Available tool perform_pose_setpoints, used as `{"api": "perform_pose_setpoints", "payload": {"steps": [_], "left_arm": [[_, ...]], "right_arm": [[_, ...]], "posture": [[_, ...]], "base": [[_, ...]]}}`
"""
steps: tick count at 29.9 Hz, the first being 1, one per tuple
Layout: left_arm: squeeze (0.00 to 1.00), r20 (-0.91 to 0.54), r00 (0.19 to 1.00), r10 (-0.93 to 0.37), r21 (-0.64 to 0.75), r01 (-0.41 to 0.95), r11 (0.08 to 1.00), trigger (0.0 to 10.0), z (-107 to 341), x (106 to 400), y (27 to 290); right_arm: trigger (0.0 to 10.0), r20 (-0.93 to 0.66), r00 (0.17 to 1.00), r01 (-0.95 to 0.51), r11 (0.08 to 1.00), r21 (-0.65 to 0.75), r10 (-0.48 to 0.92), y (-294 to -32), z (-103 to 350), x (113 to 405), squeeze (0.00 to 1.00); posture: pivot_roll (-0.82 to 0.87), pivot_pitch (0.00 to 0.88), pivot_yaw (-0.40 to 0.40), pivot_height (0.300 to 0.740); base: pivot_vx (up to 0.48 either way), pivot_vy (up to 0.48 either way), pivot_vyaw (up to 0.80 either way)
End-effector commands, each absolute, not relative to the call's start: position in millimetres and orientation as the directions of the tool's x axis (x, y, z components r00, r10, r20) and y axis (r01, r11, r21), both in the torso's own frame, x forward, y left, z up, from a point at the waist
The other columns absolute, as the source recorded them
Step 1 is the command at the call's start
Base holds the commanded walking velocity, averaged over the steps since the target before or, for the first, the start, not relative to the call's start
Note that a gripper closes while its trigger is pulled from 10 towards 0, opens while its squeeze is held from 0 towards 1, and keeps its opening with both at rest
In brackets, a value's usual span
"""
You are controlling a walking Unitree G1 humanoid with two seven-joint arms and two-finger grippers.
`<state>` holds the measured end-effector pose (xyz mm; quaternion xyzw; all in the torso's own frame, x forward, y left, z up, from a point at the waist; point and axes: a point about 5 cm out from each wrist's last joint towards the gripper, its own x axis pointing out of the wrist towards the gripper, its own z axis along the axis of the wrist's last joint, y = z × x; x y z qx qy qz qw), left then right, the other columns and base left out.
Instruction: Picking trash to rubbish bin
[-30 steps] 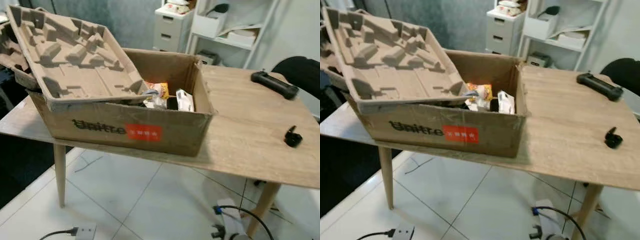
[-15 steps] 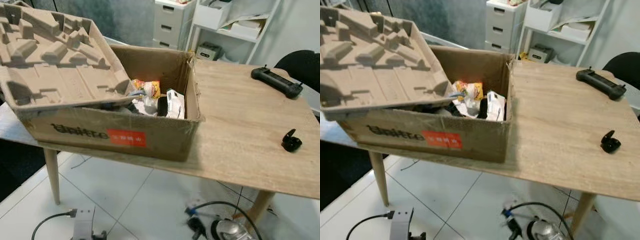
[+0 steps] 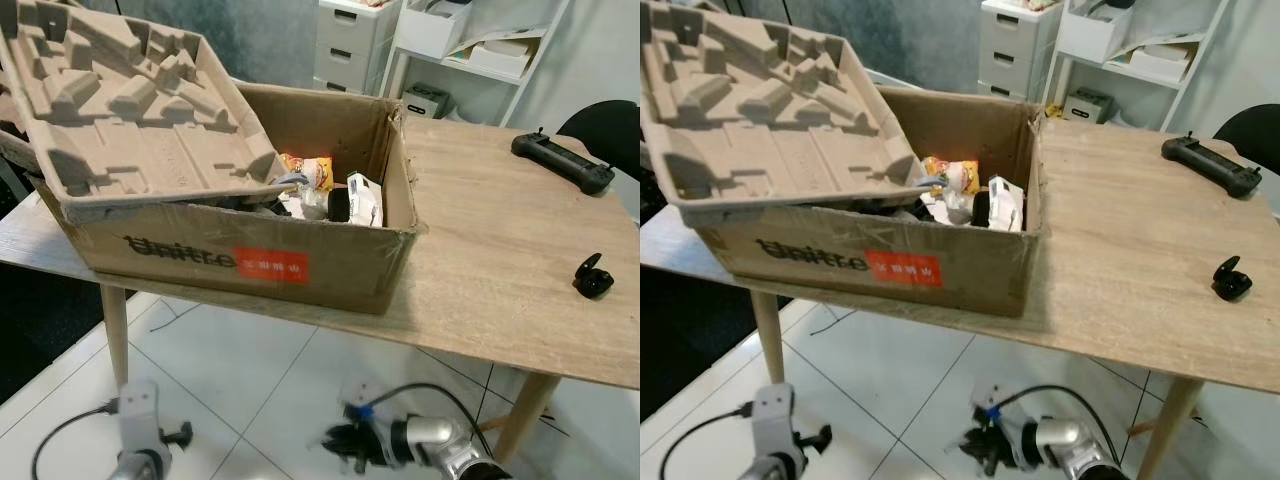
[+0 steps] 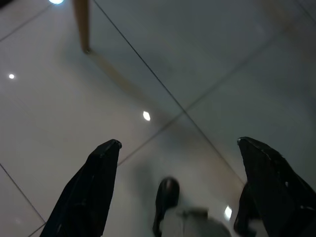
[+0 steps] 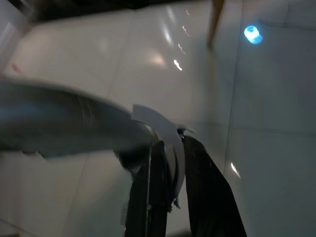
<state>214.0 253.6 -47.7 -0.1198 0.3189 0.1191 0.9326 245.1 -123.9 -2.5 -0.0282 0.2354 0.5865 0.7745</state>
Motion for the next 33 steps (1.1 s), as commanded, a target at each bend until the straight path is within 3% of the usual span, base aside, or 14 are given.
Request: {"api": "perform_pose_setpoints", "payload": {"steps": [1,8,9,15,18,19,20,21,24,27,29,33], "left_arm": [[0.0,-0.581,0.793,0.186,-0.16,-0.335,0.929,10.0,-38,217,272],[0.0,-0.508,0.848,0.152,-0.149,-0.26,0.954,10.0,-17,224,301],[0.0,-0.481,0.873,0.085,-0.11,-0.156,0.982,10.0,-4,225,317],[0.0,-0.501,0.859,-0.105,-0.066,0.084,0.994,10.0,5,220,325],[0.0,-0.525,0.754,-0.394,-0.15,0.374,0.915,10.0,14,210,325],[0.0,-0.508,0.719,-0.474,-0.188,0.445,0.876,10.0,20,208,326],[0.0,-0.508,0.719,-0.474,-0.188,0.445,0.876,10.0,20,208,326],[0.0,-0.471,0.669,-0.575,-0.236,0.532,0.813,10.0,31,207,328],[0.0,-0.463,0.66,-0.592,-0.244,0.547,0.801,10.0,32,207,328],[0.0,-0.417,0.559,-0.717,-0.2,0.713,0.672,10.0,56,212,320],[0.0,-0.405,0.53,-0.745,-0.189,0.749,0.635,10.0,61,213,316],[0.0,-0.237,0.498,-0.834,-0.162,0.826,0.54,10.0,90,224,302]], "right_arm": [[10.0,-0.305,0.175,-0.928,0.26,0.268,0.936,-123,9,248,0.0],[10.0,-0.136,0.115,-0.944,0.151,0.294,0.984,-125,39,256,0.0],[10.0,-0.058,0.062,-0.951,0.076,0.3,0.996,-126,53,256,0.0],[10.0,-0.007,0.018,-0.951,0.019,0.308,1.0,-126,63,252,0.0],[10.0,-0.009,-0.004,-0.948,-0.001,0.319,1.0,-125,64,250,0.0],[10.0,-0.008,-0.01,-0.947,-0.007,0.322,1.0,-124,64,249,0.0],[10.0,-0.008,-0.01,-0.947,-0.007,0.322,1.0,-124,64,249,0.0],[10.0,-0.007,-0.019,-0.945,-0.016,0.325,1.0,-124,65,248,0.0],[10.0,-0.006,-0.021,-0.945,-0.017,0.327,1.0,-124,66,248,0.0],[10.0,0.024,-0.026,-0.945,-0.032,0.324,0.999,-125,76,249,0.0],[10.0,0.032,-0.025,-0.945,-0.034,0.325,0.999,-126,79,249,0.0],[10.0,0.054,-0.028,-0.948,-0.043,0.317,0.998,-128,87,251,0.0]], "posture": [[-0.02,0.095,-0.015,0.74],[-0.02,0.095,-0.016,0.74],[-0.02,0.098,-0.016,0.74],[-0.01,0.103,-0.018,0.74],[-0.01,0.103,-0.018,0.74],[0.0,0.104,-0.022,0.74],[0.0,0.104,-0.022,0.74],[0.0,0.104,-0.022,0.74],[0.0,0.104,-0.022,0.74],[0.01,0.097,-0.022,0.74],[0.01,0.097,-0.022,0.74],[0.01,0.095,-0.023,0.74]], "base": [[0.0,0.0,0.0],[0.0,0.0,0.0],[0.0,0.0,0.0],[0.0,0.0,0.0],[0.0,0.0,0.0],[0.0,0.0,0.0],[0.0,0.0,0.0],[0.0,0.0,0.0],[0.0,0.0,0.0],[0.0,0.0,0.0],[0.0,0.0,0.0],[0.0,0.0,0.0]]}}
